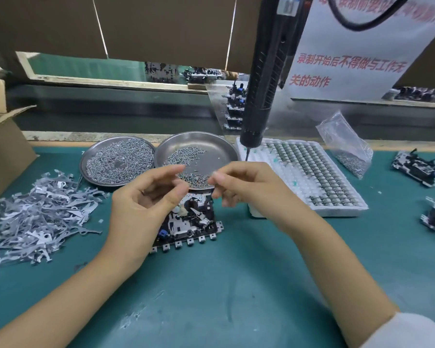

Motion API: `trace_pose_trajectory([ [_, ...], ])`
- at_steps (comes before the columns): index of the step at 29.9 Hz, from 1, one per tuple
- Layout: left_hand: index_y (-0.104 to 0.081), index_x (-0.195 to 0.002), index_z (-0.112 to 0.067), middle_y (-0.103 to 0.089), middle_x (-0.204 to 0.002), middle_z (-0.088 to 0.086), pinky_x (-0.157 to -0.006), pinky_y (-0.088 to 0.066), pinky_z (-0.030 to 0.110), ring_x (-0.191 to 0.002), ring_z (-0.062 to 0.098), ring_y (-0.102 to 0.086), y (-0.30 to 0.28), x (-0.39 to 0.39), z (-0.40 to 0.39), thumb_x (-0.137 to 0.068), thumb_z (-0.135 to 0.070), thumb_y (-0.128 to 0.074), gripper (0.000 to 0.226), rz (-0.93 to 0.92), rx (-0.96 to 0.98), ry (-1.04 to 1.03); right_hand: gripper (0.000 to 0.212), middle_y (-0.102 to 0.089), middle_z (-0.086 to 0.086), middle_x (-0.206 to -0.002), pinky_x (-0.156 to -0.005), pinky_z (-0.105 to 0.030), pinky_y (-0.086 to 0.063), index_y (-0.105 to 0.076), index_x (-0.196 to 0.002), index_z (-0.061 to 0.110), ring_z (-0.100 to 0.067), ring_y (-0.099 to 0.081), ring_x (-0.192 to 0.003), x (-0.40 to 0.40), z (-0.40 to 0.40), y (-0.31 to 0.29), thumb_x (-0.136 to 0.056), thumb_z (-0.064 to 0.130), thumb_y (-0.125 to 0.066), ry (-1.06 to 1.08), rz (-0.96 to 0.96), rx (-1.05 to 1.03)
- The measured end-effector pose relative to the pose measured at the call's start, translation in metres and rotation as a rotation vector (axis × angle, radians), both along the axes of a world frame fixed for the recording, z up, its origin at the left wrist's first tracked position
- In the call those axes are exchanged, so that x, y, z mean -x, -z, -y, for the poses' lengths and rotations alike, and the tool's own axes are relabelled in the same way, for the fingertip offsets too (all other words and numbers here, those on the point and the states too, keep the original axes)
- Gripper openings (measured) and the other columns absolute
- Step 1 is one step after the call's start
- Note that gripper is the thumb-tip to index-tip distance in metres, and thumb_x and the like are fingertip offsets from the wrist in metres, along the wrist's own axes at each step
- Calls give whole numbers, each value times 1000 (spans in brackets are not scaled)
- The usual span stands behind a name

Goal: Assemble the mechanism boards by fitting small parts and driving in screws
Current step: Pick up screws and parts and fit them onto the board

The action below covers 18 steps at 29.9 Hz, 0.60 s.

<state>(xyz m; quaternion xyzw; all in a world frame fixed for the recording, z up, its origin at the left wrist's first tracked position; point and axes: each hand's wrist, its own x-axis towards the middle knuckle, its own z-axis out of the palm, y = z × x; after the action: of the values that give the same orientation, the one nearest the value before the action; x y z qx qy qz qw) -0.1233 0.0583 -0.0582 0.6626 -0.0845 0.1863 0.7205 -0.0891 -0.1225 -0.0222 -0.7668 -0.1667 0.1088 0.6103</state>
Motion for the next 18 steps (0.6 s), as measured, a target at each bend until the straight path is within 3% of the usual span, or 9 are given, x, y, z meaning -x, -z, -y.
trace_pose_trajectory([
  [3,-76,-87,-33,-73,-83,-11,-75,-50,12,-81,5,-68,0,-1,-4,-73,-27,-67,18,-16,14,-33,11,-67,8,-68,-61,-21,-48,-70,-83,15,-5,-57,-57,-14,53,-8,-89,10,-63,256,127,277],
  [6,-73,-89,-27,-74,-82,-10,-74,-51,12,-77,5,-70,1,-3,-4,-77,-24,-64,15,-21,27,-66,19,-65,7,-79,-59,-14,-44,-68,-87,18,-7,-57,-68,-31,104,-6,-87,1,-59,480,295,681],
  [9,-70,-91,-21,-74,-82,-7,-74,-52,13,-77,7,-70,3,-4,-2,-77,-24,-64,15,-40,34,-77,32,-65,-4,-84,-70,-26,-45,-69,-102,9,-18,-56,-75,-48,130,-1,-80,-9,-53,444,286,911],
  [12,-70,-90,-22,-74,-81,-9,-74,-52,12,-78,5,-69,4,-4,-1,-76,-26,-65,15,-39,9,-88,46,-63,-2,-80,-67,-28,-47,-66,-110,12,-19,-55,-72,-57,133,4,-76,-11,-49,361,312,1060],
  [16,-70,-90,-23,-73,-82,-9,-73,-50,11,-78,4,-67,6,-5,-1,-74,-28,-66,17,-62,-2,-92,54,-66,-9,-97,-63,-31,-45,-65,-116,15,-23,-54,-77,-64,130,5,-73,-14,-49,335,419,1167],
  [18,-70,-91,-23,-73,-82,-8,-72,-50,11,-78,3,-67,6,-4,-1,-74,-27,-66,17,-68,10,-83,55,-67,-10,-97,-61,-30,-43,-65,-117,15,-26,-56,-79,-65,129,7,-74,-14,-47,333,444,1213],
])
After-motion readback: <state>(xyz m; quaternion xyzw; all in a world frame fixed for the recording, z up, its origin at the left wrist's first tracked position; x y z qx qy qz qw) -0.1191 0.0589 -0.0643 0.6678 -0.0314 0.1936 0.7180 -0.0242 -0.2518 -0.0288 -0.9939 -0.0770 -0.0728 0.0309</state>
